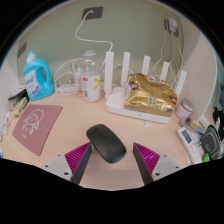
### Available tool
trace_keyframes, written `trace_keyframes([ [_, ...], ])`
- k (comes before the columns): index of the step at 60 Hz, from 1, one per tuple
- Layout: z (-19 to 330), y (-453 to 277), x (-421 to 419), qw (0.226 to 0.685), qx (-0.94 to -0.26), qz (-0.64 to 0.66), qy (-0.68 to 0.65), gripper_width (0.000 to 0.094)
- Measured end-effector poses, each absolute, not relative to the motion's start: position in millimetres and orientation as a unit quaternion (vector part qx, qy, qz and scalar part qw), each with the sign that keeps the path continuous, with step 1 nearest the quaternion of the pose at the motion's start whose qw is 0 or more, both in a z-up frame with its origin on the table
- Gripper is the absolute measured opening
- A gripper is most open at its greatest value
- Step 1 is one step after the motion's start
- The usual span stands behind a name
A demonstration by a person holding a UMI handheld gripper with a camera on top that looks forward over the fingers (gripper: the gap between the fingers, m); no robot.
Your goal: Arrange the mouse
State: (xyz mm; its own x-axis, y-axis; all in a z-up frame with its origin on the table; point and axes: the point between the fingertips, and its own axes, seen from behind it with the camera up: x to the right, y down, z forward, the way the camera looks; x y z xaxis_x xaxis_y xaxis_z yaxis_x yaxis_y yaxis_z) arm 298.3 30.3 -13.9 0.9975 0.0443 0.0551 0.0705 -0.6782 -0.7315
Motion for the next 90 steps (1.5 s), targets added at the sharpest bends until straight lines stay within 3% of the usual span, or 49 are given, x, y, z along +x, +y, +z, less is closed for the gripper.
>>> trace_keyframes([
  [12,-14.8,70.5,299.5,0.413,-0.91,-0.005,-0.033,0.0771],
  [19,-15.7,80.3,294.1,0.42,-0.907,0.003,-0.032,0.0605],
  [21,-15.7,81.1,290.4,0.42,-0.906,0.005,-0.041,0.0469],
  [39,-3.1,75.0,306.8,0.415,-0.908,-0.057,-0.01,0.0359],
  [45,48.1,75.1,312.8,0.446,-0.891,-0.076,0.032,0.0359],
  [56,195.1,92.5,250.0,0.553,-0.828,-0.066,0.065,0.0361],
  [61,221.7,99.7,179.6,0.573,-0.818,-0.038,0.037,0.036],
  [66,193.7,102.1,99.7,0.555,-0.832,0.003,0.009,0.0357],
  [80,22.1,93.2,-12.0,0.442,-0.896,0.018,-0.039,0.0362],
  [85,-6.5,89.7,-19.9,0.422,-0.906,0.02,-0.036,0.0403],
  [90,-12.3,86.7,-20.0,0.421,-0.906,0.02,-0.034,0.0464],
])
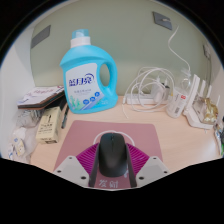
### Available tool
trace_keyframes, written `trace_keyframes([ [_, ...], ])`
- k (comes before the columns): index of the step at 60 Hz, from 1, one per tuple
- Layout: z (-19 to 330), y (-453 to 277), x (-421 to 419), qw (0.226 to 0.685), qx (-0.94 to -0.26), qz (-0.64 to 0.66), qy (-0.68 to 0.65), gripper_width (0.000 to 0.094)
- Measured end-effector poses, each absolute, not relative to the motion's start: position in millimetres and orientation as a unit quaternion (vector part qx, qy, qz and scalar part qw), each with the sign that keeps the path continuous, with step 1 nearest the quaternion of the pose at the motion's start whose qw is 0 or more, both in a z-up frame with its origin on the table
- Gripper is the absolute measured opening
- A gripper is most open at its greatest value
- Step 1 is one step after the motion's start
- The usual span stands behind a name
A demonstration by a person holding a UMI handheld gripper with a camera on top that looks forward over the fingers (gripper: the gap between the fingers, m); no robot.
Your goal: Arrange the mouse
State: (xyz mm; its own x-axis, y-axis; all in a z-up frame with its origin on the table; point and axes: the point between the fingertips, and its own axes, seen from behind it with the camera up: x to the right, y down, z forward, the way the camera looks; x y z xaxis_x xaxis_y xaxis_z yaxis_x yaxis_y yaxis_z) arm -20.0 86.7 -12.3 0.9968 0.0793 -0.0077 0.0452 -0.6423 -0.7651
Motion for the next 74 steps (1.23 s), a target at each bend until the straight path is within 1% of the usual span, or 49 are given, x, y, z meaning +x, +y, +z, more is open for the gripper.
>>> trace_keyframes([
  [2,-12.2,83.6,-17.9,0.418,-0.908,0.012,-0.034,0.0492],
  [4,-8.9,81.0,-16.3,0.417,-0.908,0.006,-0.035,0.0569],
  [6,-1.2,77.3,-16.5,0.421,-0.906,0.003,-0.036,0.0703],
  [8,8.1,71.8,-17.9,0.425,-0.904,0.001,-0.038,0.0857],
  [9,13.4,68.5,-18.4,0.427,-0.904,-0.001,-0.039,0.0864],
  [11,25.0,60.8,-18.8,0.431,-0.902,-0.004,-0.038,0.0817],
  [16,58.2,36.2,-19.1,0.444,-0.895,-0.015,-0.031,0.0859],
  [23,97.1,-10.0,-24.7,0.452,-0.891,-0.027,-0.031,0.085],
  [30,126.4,-58.8,-32.9,0.454,-0.89,-0.028,-0.026,0.0852],
  [36,144.4,-96.9,-38.5,0.462,-0.886,-0.032,-0.025,0.0851],
  [57,159.7,-203.4,-48.4,0.47,-0.881,-0.039,-0.03,0.085],
  [74,174.1,-228.4,-58.7,0.481,-0.877,-0.022,-0.015,0.085],
])
